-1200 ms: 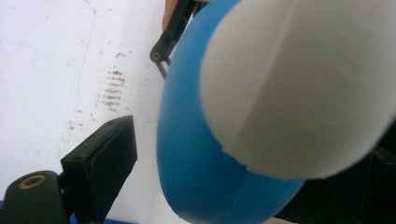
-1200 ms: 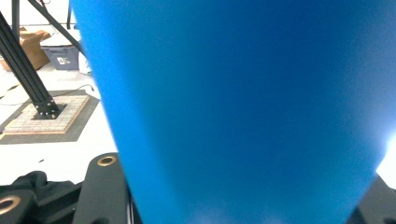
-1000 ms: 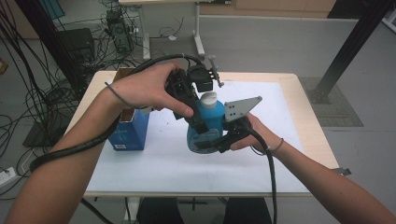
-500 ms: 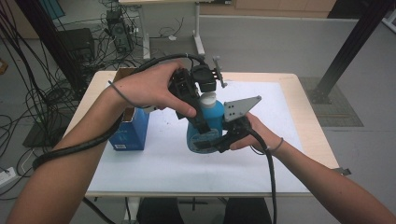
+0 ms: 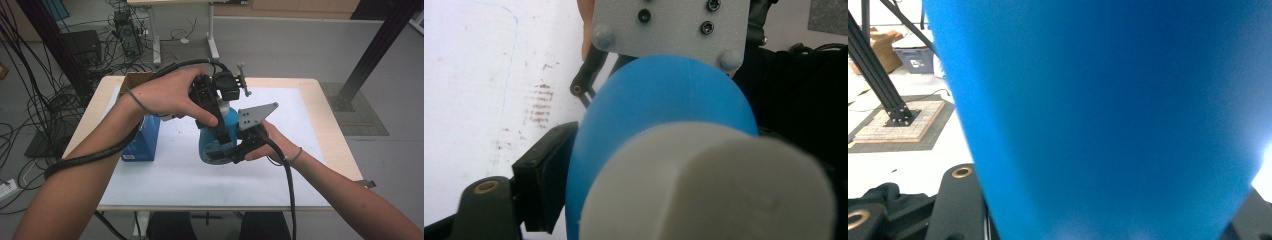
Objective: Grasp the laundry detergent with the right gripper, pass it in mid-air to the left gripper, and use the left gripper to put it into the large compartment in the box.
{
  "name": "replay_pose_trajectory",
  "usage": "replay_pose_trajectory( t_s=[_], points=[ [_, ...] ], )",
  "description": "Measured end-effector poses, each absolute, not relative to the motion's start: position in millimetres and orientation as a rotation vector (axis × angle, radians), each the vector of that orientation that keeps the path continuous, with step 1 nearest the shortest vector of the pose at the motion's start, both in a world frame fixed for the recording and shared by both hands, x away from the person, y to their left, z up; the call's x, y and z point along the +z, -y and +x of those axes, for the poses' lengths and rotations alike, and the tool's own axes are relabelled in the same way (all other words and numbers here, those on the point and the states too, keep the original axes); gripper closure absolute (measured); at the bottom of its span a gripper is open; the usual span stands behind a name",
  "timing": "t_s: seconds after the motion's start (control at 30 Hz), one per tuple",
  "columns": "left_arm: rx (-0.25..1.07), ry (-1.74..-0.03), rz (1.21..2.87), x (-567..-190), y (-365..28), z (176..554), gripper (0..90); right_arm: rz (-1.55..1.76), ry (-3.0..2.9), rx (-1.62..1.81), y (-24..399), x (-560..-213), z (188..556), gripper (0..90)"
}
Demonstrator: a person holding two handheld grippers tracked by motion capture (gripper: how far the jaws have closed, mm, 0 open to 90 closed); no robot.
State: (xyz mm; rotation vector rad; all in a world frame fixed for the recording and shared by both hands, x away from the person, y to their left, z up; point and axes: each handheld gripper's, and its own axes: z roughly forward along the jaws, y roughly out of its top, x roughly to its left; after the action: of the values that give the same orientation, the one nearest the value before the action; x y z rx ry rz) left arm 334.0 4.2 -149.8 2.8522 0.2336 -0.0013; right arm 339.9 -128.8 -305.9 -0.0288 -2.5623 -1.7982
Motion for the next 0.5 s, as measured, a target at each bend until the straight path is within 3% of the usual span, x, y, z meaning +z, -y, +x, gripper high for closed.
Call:
replay_pose_trajectory(
  t_s=[0.2,0.5],
  points=[
    [0.013,-0.251,2.849,-148.9,-6.4,335.5,34.9,-0.031,2.564,-1.796,128.2,-306.1,340.2,40.9],
    [0.009,-0.266,2.865,-150.1,-7.5,334.6,35.4,-0.022,2.571,-1.790,127.1,-306.9,339.6,40.9]
  ],
)
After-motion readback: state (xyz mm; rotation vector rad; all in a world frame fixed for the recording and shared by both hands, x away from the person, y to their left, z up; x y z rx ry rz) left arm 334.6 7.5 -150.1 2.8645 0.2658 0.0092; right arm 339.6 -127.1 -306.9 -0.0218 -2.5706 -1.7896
